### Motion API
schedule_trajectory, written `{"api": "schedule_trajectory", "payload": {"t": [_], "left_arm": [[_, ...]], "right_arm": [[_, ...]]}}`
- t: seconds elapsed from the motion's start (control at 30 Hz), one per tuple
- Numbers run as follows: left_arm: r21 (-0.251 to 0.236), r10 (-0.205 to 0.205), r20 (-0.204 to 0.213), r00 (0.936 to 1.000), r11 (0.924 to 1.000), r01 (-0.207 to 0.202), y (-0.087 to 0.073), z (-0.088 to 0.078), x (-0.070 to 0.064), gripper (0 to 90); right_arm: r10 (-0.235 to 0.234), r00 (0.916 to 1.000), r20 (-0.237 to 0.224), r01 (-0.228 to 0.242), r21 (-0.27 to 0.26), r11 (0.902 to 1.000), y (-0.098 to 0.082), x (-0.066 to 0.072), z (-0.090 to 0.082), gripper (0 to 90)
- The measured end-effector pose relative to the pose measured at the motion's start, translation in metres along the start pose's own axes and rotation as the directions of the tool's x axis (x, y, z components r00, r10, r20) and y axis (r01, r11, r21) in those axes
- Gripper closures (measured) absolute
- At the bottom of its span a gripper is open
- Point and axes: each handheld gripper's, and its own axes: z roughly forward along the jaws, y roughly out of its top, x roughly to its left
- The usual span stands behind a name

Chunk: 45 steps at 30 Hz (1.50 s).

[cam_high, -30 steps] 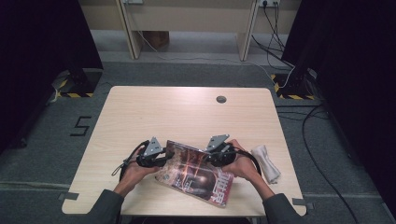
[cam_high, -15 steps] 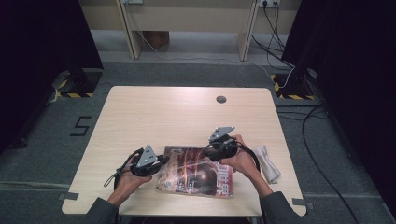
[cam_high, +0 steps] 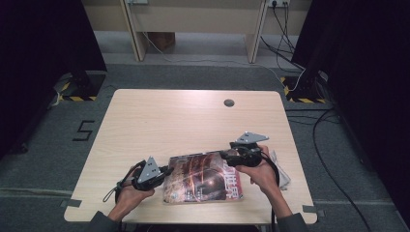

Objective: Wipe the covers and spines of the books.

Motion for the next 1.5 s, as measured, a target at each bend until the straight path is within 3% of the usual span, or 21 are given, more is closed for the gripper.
{"api": "schedule_trajectory", "payload": {"t": [0.07,0.13,0.23,0.33,0.43,0.5,0.63,0.93,1.1,1.3,1.43,1.5], "left_arm": [[-0.002,0.006,0.002,1.0,1.0,-0.006,0.0,-0.002,-0.002,84.0],[-0.002,0.017,-0.008,0.9998,0.9998,-0.017,0.0,-0.003,-0.004,83.9],[0.001,0.037,-0.021,0.9991,0.9993,-0.037,0.0,-0.005,-0.008,83.9],[0.004,0.031,-0.024,0.9992,0.9995,-0.031,-0.001,-0.005,-0.011,83.8],[0.009,0.023,-0.027,0.9994,0.9997,-0.023,-0.002,-0.006,-0.012,83.7],[0.01,0.02,-0.023,0.9995,0.9998,-0.02,-0.002,-0.006,-0.012,83.7],[-0.001,0.025,-0.02,0.9995,0.9997,-0.025,-0.003,-0.007,-0.012,83.5],[0.003,0.012,-0.018,0.9998,0.9999,-0.012,-0.004,-0.006,-0.012,83.3],[0.004,0.008,-0.019,0.9998,1.0,-0.007,-0.004,-0.006,-0.012,83.4],[0.006,0.006,-0.027,0.9996,1.0,-0.006,-0.005,-0.005,-0.013,83.3],[0.007,0.003,-0.036,0.9994,1.0,-0.003,-0.005,-0.004,-0.014,83.2],[0.007,0.004,-0.037,0.9993,1.0,-0.004,-0.005,-0.003,-0.016,83.2]], "right_arm": [[0.001,0.9997,0.024,-0.001,0.012,0.9999,-0.003,-0.004,-0.007,44.1],[0.002,0.997,0.077,-0.003,0.01,0.9999,-0.008,-0.012,-0.017,45.5],[0.015,0.9872,0.159,-0.019,0.022,0.9996,-0.018,-0.027,-0.029,48.6],[0.021,0.9771,0.212,-0.032,0.046,0.9984,-0.03,-0.037,-0.038,50.1],[0.038,0.9674,0.25,-0.058,0.073,0.9957,-0.044,-0.047,-0.047,54.1],[0.025,0.9636,0.266,-0.057,0.113,0.992,-0.053,-0.053,-0.052,56.3],[0.039,0.9484,0.315,-0.086,0.137,0.9868,-0.07,-0.063,-0.063,59.2],[0.077,0.9406,0.331,-0.147,0.193,0.97,-0.096,-0.078,-0.066,62.9],[0.091,0.9457,0.312,-0.162,0.21,0.9643,-0.101,-0.08,-0.061,64.6],[0.068,0.9482,0.31,-0.152,0.255,0.9549,-0.105,-0.08,-0.052,69.1],[0.04,0.9494,0.311,-0.126,0.261,0.957,-0.104,-0.081,-0.051,76.4],[0.038,0.9487,0.314,-0.119,0.243,0.9629,-0.102,-0.081,-0.052,77.4]]}}
